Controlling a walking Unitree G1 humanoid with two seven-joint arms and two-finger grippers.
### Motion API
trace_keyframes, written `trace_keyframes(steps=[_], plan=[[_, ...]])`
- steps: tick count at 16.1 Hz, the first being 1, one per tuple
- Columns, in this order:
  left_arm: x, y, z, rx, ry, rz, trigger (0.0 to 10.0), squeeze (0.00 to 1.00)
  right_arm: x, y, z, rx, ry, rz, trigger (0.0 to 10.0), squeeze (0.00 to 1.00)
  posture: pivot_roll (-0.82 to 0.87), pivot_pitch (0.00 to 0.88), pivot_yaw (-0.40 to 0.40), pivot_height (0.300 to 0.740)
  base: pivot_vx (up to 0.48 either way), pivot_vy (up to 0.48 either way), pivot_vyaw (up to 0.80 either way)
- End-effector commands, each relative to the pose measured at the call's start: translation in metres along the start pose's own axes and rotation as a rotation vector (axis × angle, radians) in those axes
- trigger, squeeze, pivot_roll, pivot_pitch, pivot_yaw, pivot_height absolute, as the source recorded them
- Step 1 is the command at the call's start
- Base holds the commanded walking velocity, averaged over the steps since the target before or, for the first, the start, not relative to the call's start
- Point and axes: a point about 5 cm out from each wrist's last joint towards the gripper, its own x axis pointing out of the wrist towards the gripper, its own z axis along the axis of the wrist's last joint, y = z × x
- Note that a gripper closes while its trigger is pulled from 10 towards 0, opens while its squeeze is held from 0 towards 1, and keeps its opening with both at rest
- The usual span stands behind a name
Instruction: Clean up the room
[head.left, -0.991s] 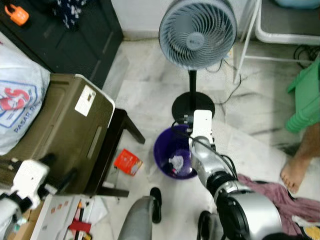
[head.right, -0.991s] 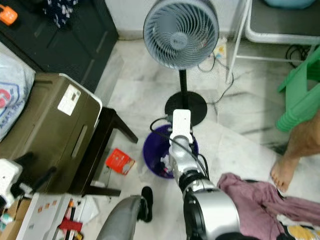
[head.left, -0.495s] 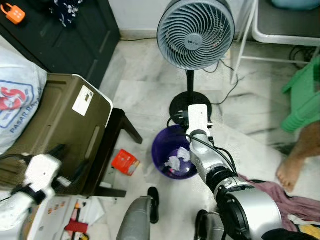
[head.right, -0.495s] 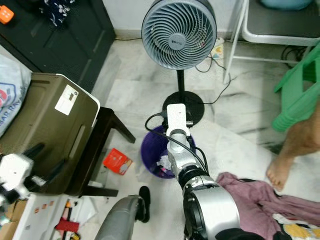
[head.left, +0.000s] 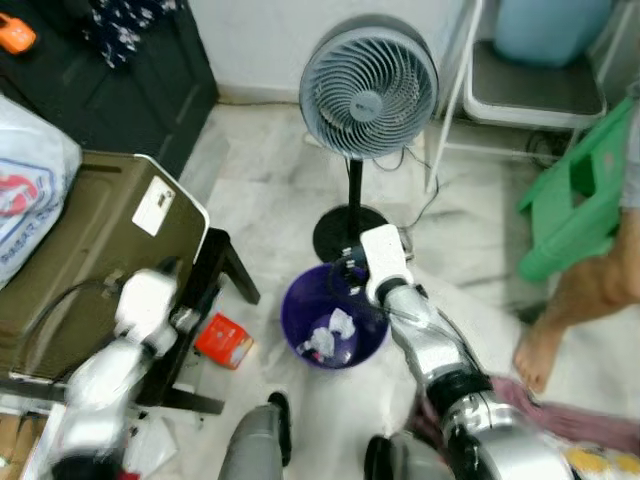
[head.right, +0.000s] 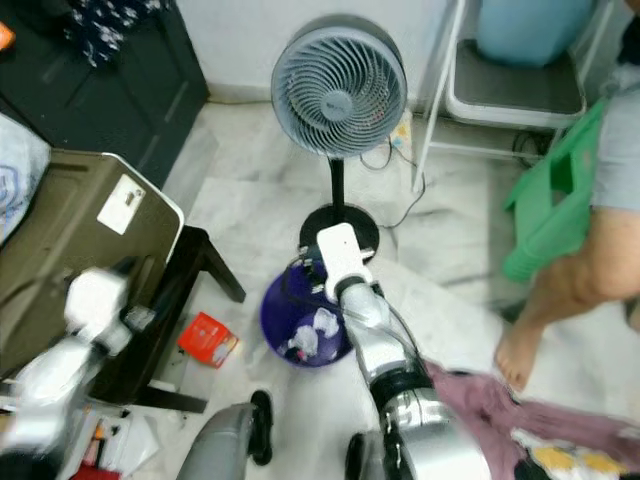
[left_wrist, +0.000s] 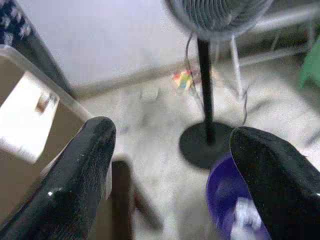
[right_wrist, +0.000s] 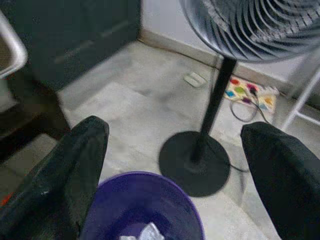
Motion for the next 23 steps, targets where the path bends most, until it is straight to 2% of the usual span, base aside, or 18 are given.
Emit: trace_keyframes(steps=[1,3,4,5,6,7,9,10,13,14,16,17,19,21,23], plan=[[0.005,-0.009,-0.001,0.006,0.002,0.003,10.0,0.0,-0.003,0.002,0.007,0.025,-0.018,0.014,10.0,1.0,0.08,0.037,0.043,0.74,0.0,0.0,0.0],[0.019,-0.018,0.014,0.013,-0.054,0.076,10.0,0.0,-0.02,0.002,0.008,0.134,-0.038,-0.02,10.0,1.0,0.05,0.005,0.044,0.74,0.0,0.0,0.0],[0.026,-0.018,0.019,0.023,-0.069,0.117,10.0,0.0,-0.026,-0.005,0.012,0.134,-0.067,-0.055,10.0,1.0,0.03,0.0,0.046,0.74,0.0,0.0,0.0],[0.034,-0.017,0.024,0.004,-0.083,0.153,10.0,0.0,-0.035,-0.019,0.021,0.088,-0.127,-0.115,10.0,1.0,0.01,0.0,0.047,0.74,0.0,0.0,0.0],[0.041,-0.021,0.034,-0.007,-0.109,0.182,10.0,0.0,-0.044,-0.032,0.028,0.133,-0.17,-0.182,10.0,0.73,0.0,0.0,0.047,0.74,0.0,0.0,0.0],[0.045,-0.034,0.053,-0.006,-0.152,0.179,10.0,0.0,-0.049,-0.039,0.027,0.175,-0.155,-0.217,10.0,0.0,-0.02,0.0,0.048,0.74,0.0,0.0,0.0],[0.047,-0.041,0.072,-0.021,-0.191,0.198,10.0,0.0,-0.056,-0.048,0.026,0.203,-0.142,-0.264,10.0,0.0,-0.03,0.0,0.052,0.74,0.0,0.0,0.0],[0.046,-0.042,0.077,-0.037,-0.195,0.222,10.0,0.0,-0.067,-0.054,0.028,0.192,-0.15,-0.258,10.0,0.0,-0.04,0.0,0.054,0.74,0.0,0.0,0.0],[0.035,-0.045,0.075,-0.039,-0.181,0.216,10.0,0.0,-0.08,-0.064,0.027,0.163,-0.135,-0.282,10.0,0.0,-0.03,0.0,0.06,0.74,0.0,0.0,0.0],[0.028,-0.047,0.074,-0.004,-0.178,0.188,10.0,0.0,-0.082,-0.064,0.027,0.158,-0.127,-0.294,10.0,0.0,-0.04,0.0,0.064,0.74,0.0,0.0,0.0],[0.016,-0.047,0.065,0.004,-0.124,0.151,10.0,0.0,-0.081,-0.062,0.032,0.215,-0.123,-0.314,10.0,0.0,-0.04,0.0,0.062,0.74,0.0,0.0,0.0],[0.014,-0.047,0.062,0.005,-0.112,0.147,10.0,0.0,-0.081,-0.06,0.034,0.213,-0.126,-0.312,10.0,0.0,-0.03,0.0,0.059,0.74,0.0,0.0,0.0],[0.014,-0.046,0.065,-0.035,-0.107,0.17,10.0,0.0,-0.087,-0.056,0.029,0.246,-0.116,-0.354,10.0,0.0,-0.02,0.0,0.051,0.74,0.0,0.0,0.0],[0.015,-0.049,0.064,-0.044,-0.097,0.149,10.0,0.0,-0.086,-0.048,0.026,0.21,-0.101,-0.33,10.0,0.0,-0.02,0.0,0.051,0.74,0.0,0.0,0.0],[0.018,-0.049,0.067,-0.051,-0.104,0.159,10.0,0.0,-0.081,-0.046,0.029,0.158,-0.103,-0.296,10.0,0.0,-0.03,0.0,0.048,0.74,0.0,0.0,0.8]])
